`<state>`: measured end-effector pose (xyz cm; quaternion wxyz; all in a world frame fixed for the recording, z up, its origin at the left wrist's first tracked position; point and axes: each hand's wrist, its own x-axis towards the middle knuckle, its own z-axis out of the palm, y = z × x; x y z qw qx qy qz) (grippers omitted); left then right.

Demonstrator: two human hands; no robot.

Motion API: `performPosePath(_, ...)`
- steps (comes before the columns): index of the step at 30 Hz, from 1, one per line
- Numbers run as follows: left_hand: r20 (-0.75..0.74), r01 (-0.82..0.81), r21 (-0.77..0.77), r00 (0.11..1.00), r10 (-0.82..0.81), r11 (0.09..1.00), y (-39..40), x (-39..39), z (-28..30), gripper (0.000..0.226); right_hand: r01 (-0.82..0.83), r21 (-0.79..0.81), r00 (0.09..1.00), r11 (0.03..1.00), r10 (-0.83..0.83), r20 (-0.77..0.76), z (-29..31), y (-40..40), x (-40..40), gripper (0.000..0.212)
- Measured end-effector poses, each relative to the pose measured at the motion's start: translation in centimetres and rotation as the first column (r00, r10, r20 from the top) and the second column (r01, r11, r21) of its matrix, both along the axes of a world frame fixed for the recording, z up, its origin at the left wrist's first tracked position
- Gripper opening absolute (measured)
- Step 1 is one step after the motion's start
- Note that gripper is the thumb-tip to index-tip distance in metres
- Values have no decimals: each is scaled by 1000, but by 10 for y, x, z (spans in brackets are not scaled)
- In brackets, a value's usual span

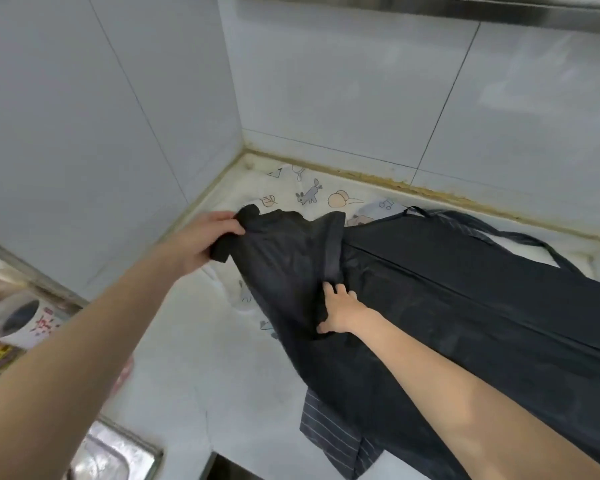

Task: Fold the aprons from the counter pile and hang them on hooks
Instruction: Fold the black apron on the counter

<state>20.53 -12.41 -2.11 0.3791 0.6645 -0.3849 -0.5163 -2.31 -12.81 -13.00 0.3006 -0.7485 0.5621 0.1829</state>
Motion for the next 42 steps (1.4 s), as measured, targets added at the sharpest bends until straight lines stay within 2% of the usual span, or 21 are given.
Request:
performPosePath(1, 67, -102, -89, 992, 108, 991, -1, 10, 5, 22, 1, -16, 1000, 1000, -2, -21, -1, 0, -1, 92)
performPosePath(3, 300, -233, -209, 909, 289, 950, 6, 32, 7, 23, -3, -51, 999, 999, 1, -37, -2, 6, 0, 87)
performPosePath(5, 427, -311, -129, 840, 336, 942, 16, 52, -7, 11, -35, -78, 999, 996, 32, -43, -5, 14, 1, 82)
performPosePath(6, 465, -319, -41, 833, 301, 947, 21, 58, -16, 9, -47, -86, 998, 995, 44, -38, -5, 19, 2, 79)
performPosePath(8, 612, -275, 142, 779, 134, 951, 24, 60, -31, 30, -32, -111, 999, 993, 32, 2, -6, 24, 3, 72)
performPosePath(10, 779, -197, 226, 625, -55, 954, 22, 44, -35, 51, 17, -181, 1000, 983, -13, 23, -3, 27, -2, 66)
performPosePath(12, 851, -74, 213, 503, -148, 974, 17, 21, -36, 54, 77, -251, 996, 965, -85, -19, 0, 27, -11, 63)
performPosePath(15, 857, 180, 217, 435, -276, 959, 10, -20, -43, 54, 113, -193, 984, 975, -136, -112, -4, 28, -36, 69)
performPosePath(18, 819, 408, 230, 410, -402, 884, 3, -59, -59, 54, 41, -95, 997, 995, -47, -66, -12, 35, -64, 74)
performPosePath(21, 738, 616, 264, 367, -567, 742, -6, -96, -74, 54, -83, -162, 997, 983, 83, -10, -11, 37, -89, 72)
performPosePath(24, 642, 759, 366, 214, -737, 539, -18, -139, -86, 58, -107, -283, 992, 953, 84, -93, -9, 32, -127, 64)
performPosePath(26, 622, 787, 386, 164, -765, 482, -24, -161, -94, 59, -87, -285, 990, 955, 52, -128, -9, 31, -152, 56)
performPosePath(31, 741, 819, 290, 135, -658, 494, -60, -215, -103, 48, 140, -315, 987, 939, -158, -30, -2, 17, -220, 29)
performPosePath(34, 795, 832, 229, 140, -591, 505, -83, -242, -102, 46, 201, -431, 972, 880, -235, -27, 1, -3, -257, 28)
performPosePath(38, 844, 830, 174, 152, -515, 530, -109, -262, -102, 49, 307, -442, 936, 843, -351, -20, 8, -39, -295, 39)
performPosePath(42, 832, 827, 252, 80, -550, 502, -138, -273, -105, 54, 289, -326, 927, 900, -348, -139, 9, -71, -319, 74)
